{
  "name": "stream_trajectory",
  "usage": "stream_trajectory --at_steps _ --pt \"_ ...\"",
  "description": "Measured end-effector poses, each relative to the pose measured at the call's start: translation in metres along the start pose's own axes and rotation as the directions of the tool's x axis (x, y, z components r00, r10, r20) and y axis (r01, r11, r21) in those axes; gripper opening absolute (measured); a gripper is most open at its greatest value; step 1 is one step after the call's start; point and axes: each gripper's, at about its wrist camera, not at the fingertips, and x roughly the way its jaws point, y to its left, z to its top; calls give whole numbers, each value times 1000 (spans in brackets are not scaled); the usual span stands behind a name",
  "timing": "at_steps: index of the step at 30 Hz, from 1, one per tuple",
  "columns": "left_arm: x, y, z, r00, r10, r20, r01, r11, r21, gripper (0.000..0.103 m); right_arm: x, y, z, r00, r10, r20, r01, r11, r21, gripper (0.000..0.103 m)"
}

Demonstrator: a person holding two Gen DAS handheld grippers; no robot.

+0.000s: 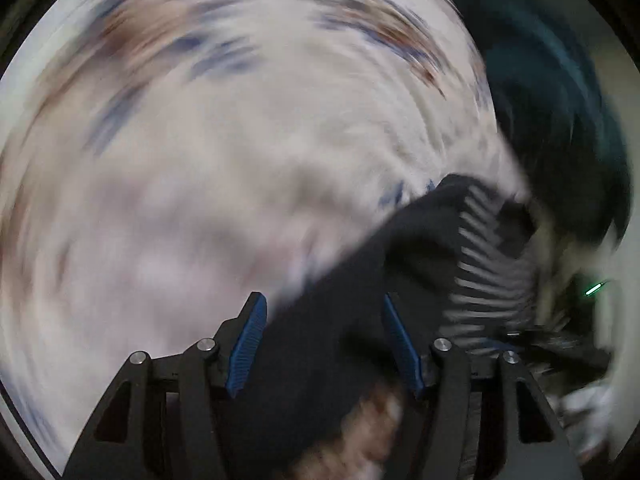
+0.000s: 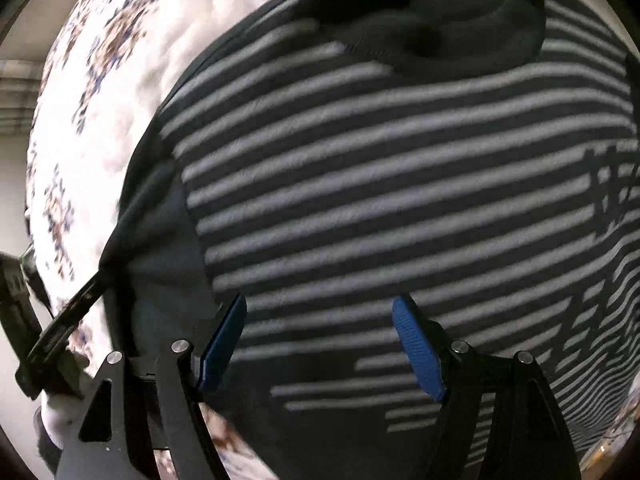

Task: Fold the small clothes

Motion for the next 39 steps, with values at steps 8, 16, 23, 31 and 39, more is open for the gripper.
stream_trajectory --at_steps 8,16,23,31,39 --pt "-70 146 -192 990 1 140 96 721 -686 57 5 39 -79 990 106 -91 -114 989 -95 78" --pt "-62 186 -216 909 25 415 340 529 -777 55 25 42 -125 996 -13 -86 2 991 -132 78" --pt "-91 175 -199 847 199 492 263 648 -715 5 37 53 -131 995 -88 -50 82 990 -118 78" --pt "-119 207 -192 846 236 478 184 713 -677 2 34 46 -149 996 -78 -47 74 994 -80 78" --pt "-113 228 -215 861 40 507 361 654 -665 64 35 61 -158 997 -55 -52 50 995 -82 78"
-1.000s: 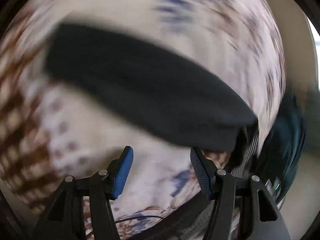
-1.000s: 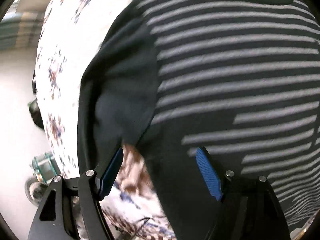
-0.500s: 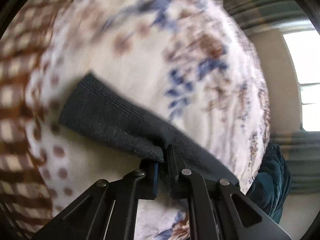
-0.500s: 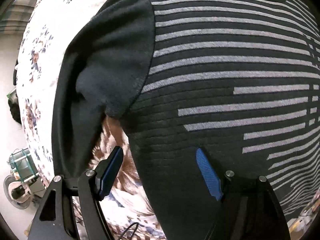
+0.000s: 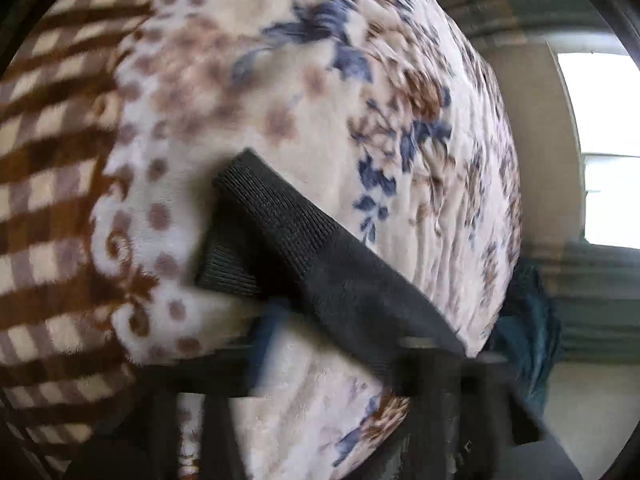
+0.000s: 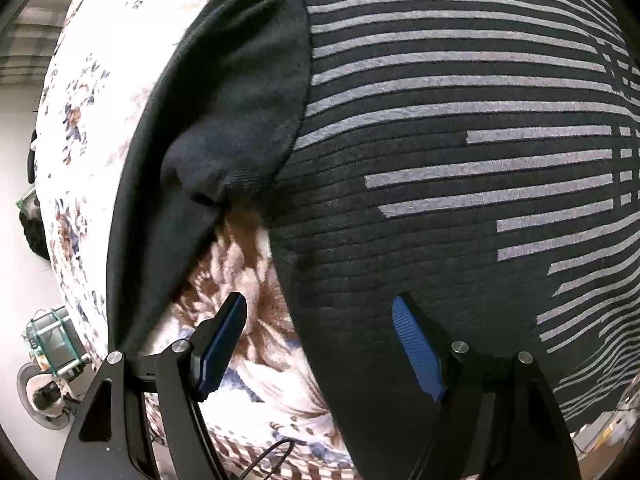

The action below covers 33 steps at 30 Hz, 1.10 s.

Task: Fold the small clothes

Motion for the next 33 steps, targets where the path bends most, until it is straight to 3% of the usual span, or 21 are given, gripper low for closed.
stream_trajectory --at_steps 2,5,8,10,11,12,13,14,15,16,18,21,24,29,32,33 --pt "2 12 5 998 -53 31 56 995 -84 64 2 8 -2 1000 14 -4 -14 1000 -15 78" --pt "13 12 12 998 -49 48 55 988 -147 64 11 24 -3 997 77 -17 -78 996 -35 78" --pt "19 3 16 998 -15 63 23 991 -135 64 29 45 5 988 152 -15 -152 988 -18 78" --pt "24 -6 20 997 34 69 -28 996 -88 59 44 59 13 981 195 -7 -195 981 5 78" --pt "23 -9 20 995 47 86 -41 997 -70 49 52 66 18 977 212 -1 -212 977 23 78" --pt "23 -13 21 992 86 97 -82 996 -44 16 59 71 23 974 224 13 -225 973 45 78" --pt "23 -14 23 990 103 99 -100 994 -30 6 63 74 26 972 233 21 -233 971 57 72" --pt "18 -14 22 989 102 108 -99 995 -26 5 67 77 29 972 233 37 -235 969 71 64" --pt "9 -16 21 987 93 131 -91 996 -18 3 67 79 30 973 227 54 -230 970 77 36" --pt "4 -19 20 986 83 144 -84 996 0 3 66 81 29 974 215 68 -220 972 80 10" --pt "-17 -31 10 987 32 157 -43 997 67 3 55 81 25 968 232 98 -240 968 72 9" --pt "-31 -34 -9 992 42 117 -55 992 115 3 32 79 9 967 218 132 -221 975 6 8" --pt "-28 -6 -34 994 106 17 -107 990 92 3 17 64 -7 981 149 120 -147 989 -30 8" --pt "-9 40 -63 979 179 -100 -177 984 37 4 29 34 -13 998 16 66 -13 999 -45 8" --pt "-20 43 -66 979 171 -112 -166 985 51 11 37 31 -8 1000 14 28 -12 998 -54 8" --pt "-27 40 -66 976 183 -115 -175 982 72 24 39 31 -6 1000 11 19 -10 998 -54 8"
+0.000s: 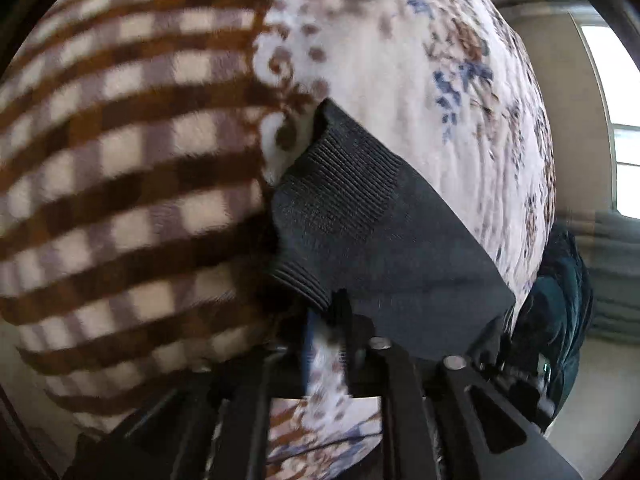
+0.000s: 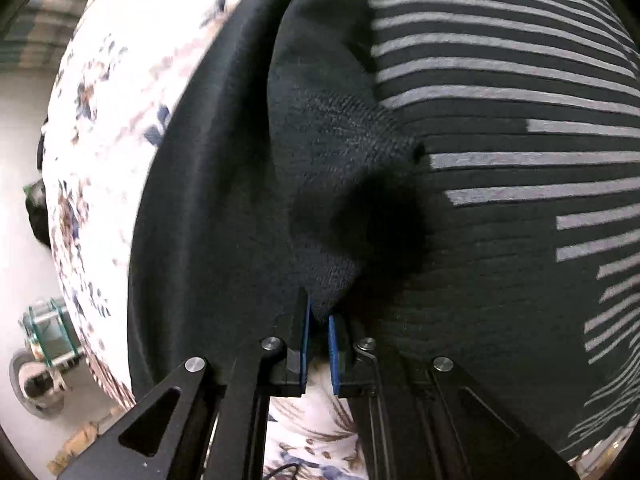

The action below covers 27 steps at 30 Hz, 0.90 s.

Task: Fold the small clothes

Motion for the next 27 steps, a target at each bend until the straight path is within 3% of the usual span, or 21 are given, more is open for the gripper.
stream_trajectory --at_steps 1,3,5,6,8,10,12,13,14,15,16,18,22,27 --pt "-10 -1 -1 1000 5 6 -5 1000 15 47 2 1 2 1000 6 -14 -6 1000 1 13" --pt "-31 -4 4 998 1 66 -4 999 52 72 4 3 4 998 21 -63 -21 1000 -8 22" --pt "-43 -10 14 993 -7 121 -5 995 103 72 1 6 1 996 43 -76 -46 999 -26 40" --pt "-41 -15 25 989 26 143 -47 988 146 72 -2 5 -3 996 49 -76 -52 998 -38 51" --pt "-23 -22 44 988 33 151 -63 979 193 72 -12 9 -12 996 56 -70 -61 996 -69 56" --pt "5 -29 59 991 86 106 -108 970 219 72 -24 11 -22 997 49 -51 -54 995 -89 57" --pt "31 -36 66 979 189 73 -201 947 251 70 -35 7 -31 998 53 -28 -55 995 -82 57" --pt "33 -41 64 973 209 97 -228 935 270 60 -40 2 -33 998 51 -22 -53 996 -71 57" --pt "30 -50 59 962 230 147 -266 913 309 45 -45 -5 -36 999 50 -10 -51 997 -50 57" --pt "28 -56 57 955 239 174 -285 898 334 11 -48 -11 -36 999 50 -5 -50 998 -36 57" --pt "24 -60 58 952 237 193 -292 892 345 7 -50 -15 -35 999 44 0 -44 999 -19 57" --pt "9 -65 67 955 179 236 -254 905 341 6 -52 -28 -32 1000 19 10 -19 1000 15 57" --pt "-1 -87 100 947 142 288 -249 890 381 6 -54 -47 -26 1000 8 27 -10 999 43 57" --pt "3 -123 149 927 131 350 -295 832 469 6 -56 -47 -19 999 7 50 -9 999 37 57"
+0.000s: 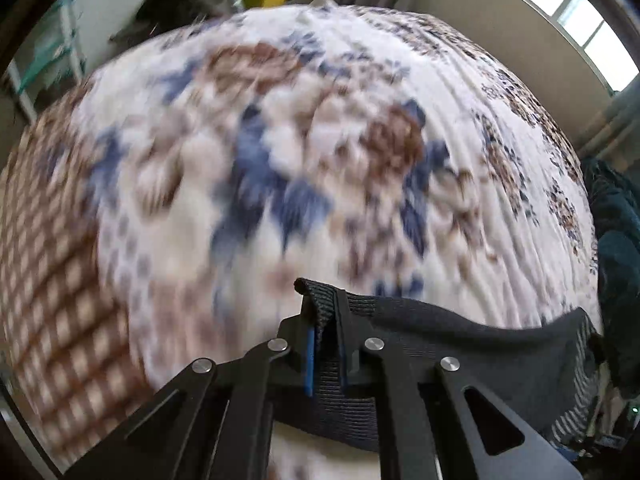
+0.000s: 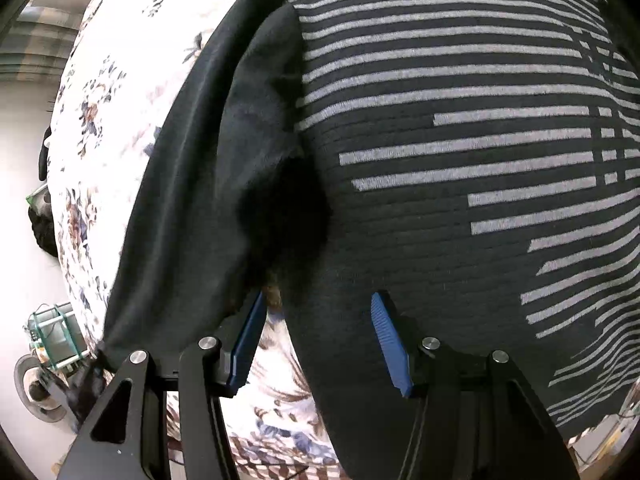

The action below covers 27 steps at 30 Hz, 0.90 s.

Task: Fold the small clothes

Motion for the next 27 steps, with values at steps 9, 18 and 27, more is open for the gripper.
stream_trajectory --at_steps 9,18,27 --pt "65 23 67 993 75 -89 -75 997 3 2 8 3 10 1000 10 17 -10 1000 15 57" --pt "28 64 5 952 -303 -30 256 850 -461 86 2 -2 1 1000 8 25 -9 1000 14 57" --pt "24 6 5 995 -96 -4 94 983 -161 7 8 -9 2 1000 -5 27 4 999 50 57"
